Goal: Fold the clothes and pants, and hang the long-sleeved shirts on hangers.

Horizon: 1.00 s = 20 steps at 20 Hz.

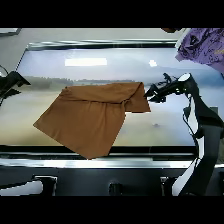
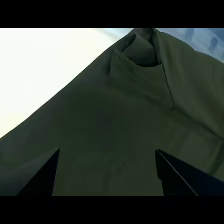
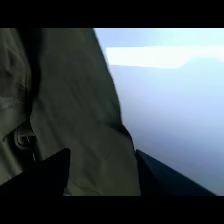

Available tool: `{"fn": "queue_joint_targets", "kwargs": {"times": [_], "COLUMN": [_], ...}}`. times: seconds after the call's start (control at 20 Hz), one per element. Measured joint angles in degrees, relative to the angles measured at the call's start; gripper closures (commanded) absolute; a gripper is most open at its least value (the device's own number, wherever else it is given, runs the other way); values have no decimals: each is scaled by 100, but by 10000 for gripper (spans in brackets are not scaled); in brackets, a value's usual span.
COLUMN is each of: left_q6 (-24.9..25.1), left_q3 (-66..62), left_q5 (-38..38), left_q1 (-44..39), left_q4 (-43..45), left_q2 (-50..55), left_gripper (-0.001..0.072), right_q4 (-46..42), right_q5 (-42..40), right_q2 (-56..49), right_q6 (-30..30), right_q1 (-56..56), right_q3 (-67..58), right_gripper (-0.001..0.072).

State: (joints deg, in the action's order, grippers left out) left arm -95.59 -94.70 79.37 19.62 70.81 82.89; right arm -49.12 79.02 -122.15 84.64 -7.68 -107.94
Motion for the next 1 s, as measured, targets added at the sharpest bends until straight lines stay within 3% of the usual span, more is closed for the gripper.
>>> {"fn": "queue_joint_targets", "kwargs": {"times": [0.05,0.15,0.4,0.75,1.0], "left_q6": [17,-44,-354,-691,-997], "left_q3": [0,0,765,4852,6688], "left_q5": [-2,-17,59,-586,-1084], "left_q1": [-2,-2,39,-186,-516], "left_q4": [0,-17,-66,-977,-1329], "left_q2": [7,20,-208,-2417,-3602], "left_gripper": [-4,-4,-1,-2,-2], "right_q4": [-20,-98,-164,-181,-157], "right_q5": [7,7,76,133,291], "right_q2": [-31,-72,-50,260,396], "right_q6": [-17,-24,-44,-66,-85], "right_q1": [55,136,208,221,221], "right_q3": [2,9,13,11,11], "right_gripper": [435,687,687,687,687]}}
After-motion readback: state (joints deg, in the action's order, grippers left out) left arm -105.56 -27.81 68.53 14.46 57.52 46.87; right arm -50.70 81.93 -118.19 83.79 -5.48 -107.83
